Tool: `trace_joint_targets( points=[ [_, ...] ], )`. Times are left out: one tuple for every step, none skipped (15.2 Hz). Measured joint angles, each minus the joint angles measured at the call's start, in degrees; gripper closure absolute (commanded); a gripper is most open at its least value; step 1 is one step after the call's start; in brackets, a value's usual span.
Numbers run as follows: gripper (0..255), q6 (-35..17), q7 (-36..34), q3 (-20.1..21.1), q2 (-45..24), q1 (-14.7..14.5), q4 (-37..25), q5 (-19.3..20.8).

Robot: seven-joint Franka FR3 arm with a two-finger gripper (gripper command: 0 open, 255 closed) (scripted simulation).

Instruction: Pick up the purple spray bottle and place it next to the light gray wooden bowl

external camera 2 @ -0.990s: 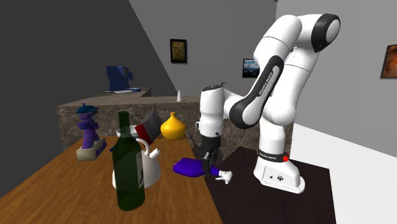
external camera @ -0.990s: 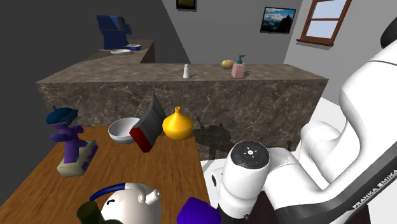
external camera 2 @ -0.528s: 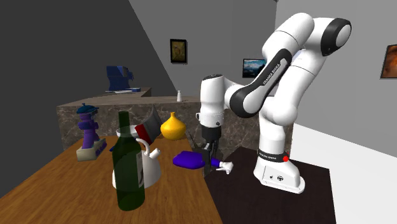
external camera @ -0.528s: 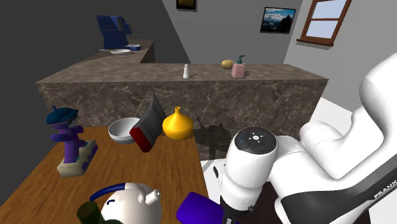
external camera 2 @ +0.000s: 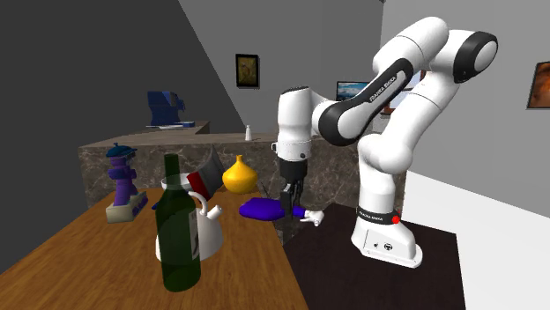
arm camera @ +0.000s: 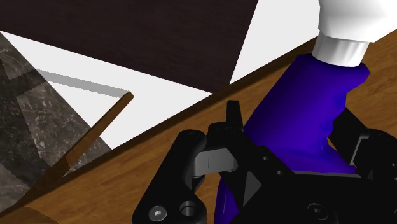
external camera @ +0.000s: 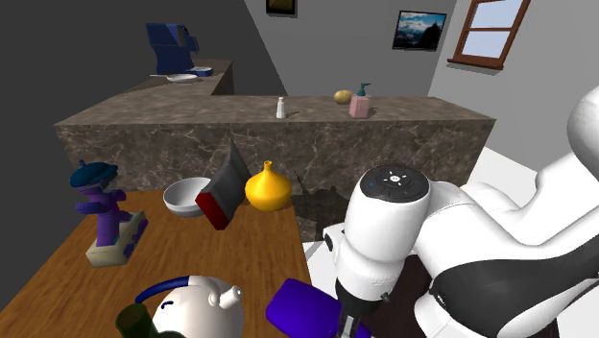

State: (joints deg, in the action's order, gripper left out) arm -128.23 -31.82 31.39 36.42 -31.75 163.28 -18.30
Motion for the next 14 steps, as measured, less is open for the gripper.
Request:
trace_joint_targets(
  points=[
    [255, 1.3, 0.1, -0.4, 0.9, -0.1, -0.4, 0.1],
    [255, 2.5, -0.1, -0.6, 1.4, -0.2, -1.0, 0.2],
    [255, 3.4, 0.2, -1.0, 2.0, -0.1, -1.4, 0.5],
    [255, 4.5, 0.3, -1.4, 2.6, -0.1, -2.0, 0.7],
    [255, 5.4, 0.4, -1.7, 3.1, -0.1, -2.4, 0.9],
    [255, 5.3, 0.6, -1.8, 2.2, 0.6, -3.2, 1.4],
    [255, 4.9, 1.3, -2.2, 0.8, 1.8, -4.1, 2.2],
    [255, 4.1, 1.9, -2.4, -0.7, 2.9, -4.9, 3.0],
    [255, 3.7, 2.4, -2.7, -2.5, 4.2, -6.4, 4.1],
    [255, 3.4, 3.1, -3.2, -4.5, 5.8, -8.0, 5.4],
    [255, 2.8, 3.6, -3.4, -6.7, 7.2, -9.7, 6.6],
    [255, 2.2, 4.3, -3.8, -8.4, 8.4, -10.8, 7.6],
    [255, 1.6, 4.3, -3.7, -10.9, 9.7, -12.7, 8.8],
    [255, 1.2, 4.8, -4.0, -12.7, 10.9, -14.0, 9.9]
  ],
)
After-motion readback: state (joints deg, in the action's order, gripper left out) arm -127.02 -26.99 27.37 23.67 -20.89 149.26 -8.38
